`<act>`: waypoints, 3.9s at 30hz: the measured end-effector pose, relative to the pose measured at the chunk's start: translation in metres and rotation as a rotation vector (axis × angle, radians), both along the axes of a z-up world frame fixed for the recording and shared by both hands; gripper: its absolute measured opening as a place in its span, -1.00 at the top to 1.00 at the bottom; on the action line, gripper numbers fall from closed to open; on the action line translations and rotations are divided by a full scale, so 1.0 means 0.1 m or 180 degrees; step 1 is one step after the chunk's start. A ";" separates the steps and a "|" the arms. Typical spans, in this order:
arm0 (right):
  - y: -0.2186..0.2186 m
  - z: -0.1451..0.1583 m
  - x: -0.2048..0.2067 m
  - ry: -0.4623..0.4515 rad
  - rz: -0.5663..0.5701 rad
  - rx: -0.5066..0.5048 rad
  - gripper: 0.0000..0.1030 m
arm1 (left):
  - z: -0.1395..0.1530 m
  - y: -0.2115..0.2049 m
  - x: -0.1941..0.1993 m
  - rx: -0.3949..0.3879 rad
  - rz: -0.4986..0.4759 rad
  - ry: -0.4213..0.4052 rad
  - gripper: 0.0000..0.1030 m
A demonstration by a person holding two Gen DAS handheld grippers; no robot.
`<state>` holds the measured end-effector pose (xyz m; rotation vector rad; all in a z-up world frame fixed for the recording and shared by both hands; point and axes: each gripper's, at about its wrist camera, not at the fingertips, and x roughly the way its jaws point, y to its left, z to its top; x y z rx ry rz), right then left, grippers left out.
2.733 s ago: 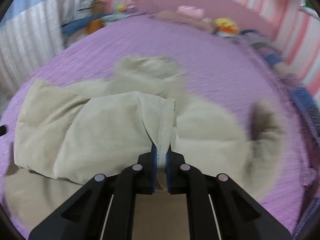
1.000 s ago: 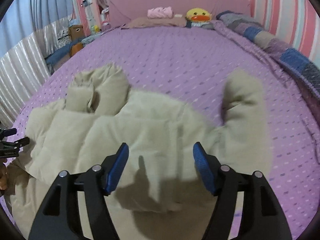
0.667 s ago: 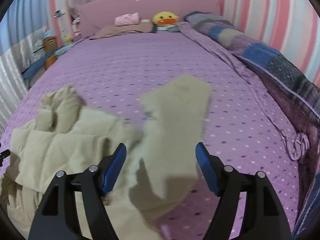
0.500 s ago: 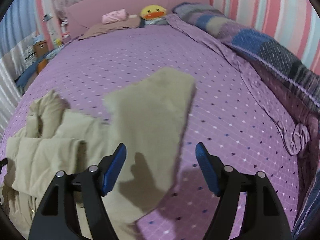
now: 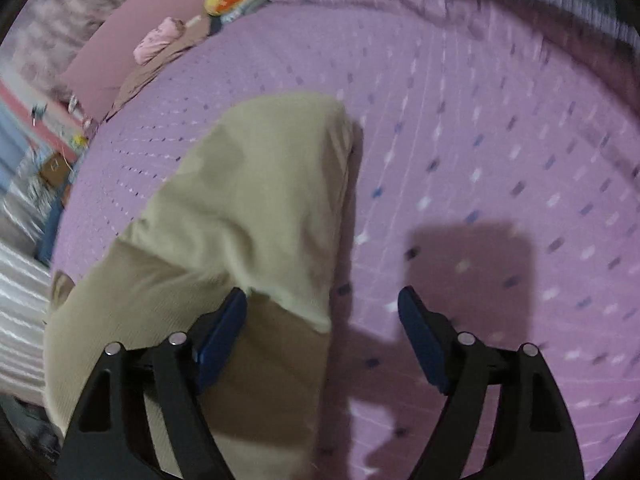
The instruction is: Fold large clothes
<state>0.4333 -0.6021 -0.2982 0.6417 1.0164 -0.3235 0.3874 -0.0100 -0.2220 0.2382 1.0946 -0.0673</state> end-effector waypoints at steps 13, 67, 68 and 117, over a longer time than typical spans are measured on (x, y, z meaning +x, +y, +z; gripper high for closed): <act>0.12 1.09 -1.75 -0.0163 -0.1110 -0.1232 0.94 | 0.05 -0.06 -0.17 0.0046 -0.0128 -0.0093 -0.94; 3.25 1.74 -0.63 -0.0689 0.1585 -0.0343 0.72 | 0.36 1.01 -0.39 -0.0230 0.0353 -0.0050 -0.94; 3.40 1.71 -0.62 -0.0668 0.1673 -0.0351 0.72 | 0.35 1.02 -0.39 -0.0213 0.0361 -0.0055 -0.94; 1.69 0.76 -1.47 0.0209 0.1249 -0.0707 -0.31 | -0.13 -2.08 -0.04 -0.0067 -0.1064 0.0472 -0.84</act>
